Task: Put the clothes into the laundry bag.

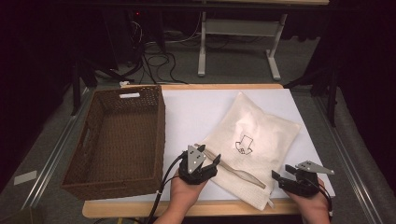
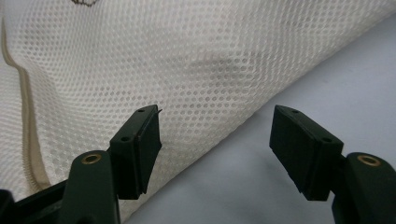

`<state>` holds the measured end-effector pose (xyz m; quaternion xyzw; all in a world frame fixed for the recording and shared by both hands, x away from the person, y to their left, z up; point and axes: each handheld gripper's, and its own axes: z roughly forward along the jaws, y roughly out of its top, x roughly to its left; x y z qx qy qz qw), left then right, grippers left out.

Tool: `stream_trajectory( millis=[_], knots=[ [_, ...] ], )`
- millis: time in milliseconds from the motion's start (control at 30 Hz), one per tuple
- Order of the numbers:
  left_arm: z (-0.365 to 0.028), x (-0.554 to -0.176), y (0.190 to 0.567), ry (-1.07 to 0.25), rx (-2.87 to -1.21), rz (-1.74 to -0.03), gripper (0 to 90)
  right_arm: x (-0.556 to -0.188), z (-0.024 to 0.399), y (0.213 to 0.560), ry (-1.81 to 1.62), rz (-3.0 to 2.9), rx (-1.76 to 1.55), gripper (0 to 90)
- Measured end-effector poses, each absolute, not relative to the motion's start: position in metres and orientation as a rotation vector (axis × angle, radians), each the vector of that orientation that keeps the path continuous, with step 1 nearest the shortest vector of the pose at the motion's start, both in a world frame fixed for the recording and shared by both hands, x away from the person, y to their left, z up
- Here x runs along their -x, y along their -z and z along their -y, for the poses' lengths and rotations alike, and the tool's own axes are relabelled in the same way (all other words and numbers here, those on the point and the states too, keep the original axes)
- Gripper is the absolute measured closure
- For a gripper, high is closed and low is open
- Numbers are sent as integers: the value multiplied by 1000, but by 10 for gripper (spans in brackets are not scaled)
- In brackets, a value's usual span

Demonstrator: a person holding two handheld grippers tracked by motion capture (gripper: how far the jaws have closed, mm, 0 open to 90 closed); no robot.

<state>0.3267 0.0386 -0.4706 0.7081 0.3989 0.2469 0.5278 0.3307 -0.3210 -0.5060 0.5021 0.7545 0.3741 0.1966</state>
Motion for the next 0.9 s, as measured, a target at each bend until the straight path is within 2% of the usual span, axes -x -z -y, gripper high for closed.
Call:
stream_trajectory(
  millis=[133, 267, 433, 500, 733, 900],
  knots=[
    [-40, -326, 469, -603, -1688, -952, 375, -334, 319, 512, -1041, -2146, -1426, 375],
    [-40, -328, 471, -606, -1690, -968, 396, -331, 312, 512, -1031, -2170, -1379, 475],
    [-40, -328, 473, -611, -1695, -975, 402, -327, 302, 511, -970, -2210, -1287, 777],
    [-40, -328, 473, -612, -1696, -976, 402, -327, 304, 510, -963, -2218, -1272, 848],
    [-41, -335, 481, -613, -1728, -999, 408, -328, 325, 503, -978, -2196, -1289, 862],
    [-38, -351, 496, -566, -1787, -1046, 405, -332, 346, 500, -955, -2167, -1311, 864]
  ],
)
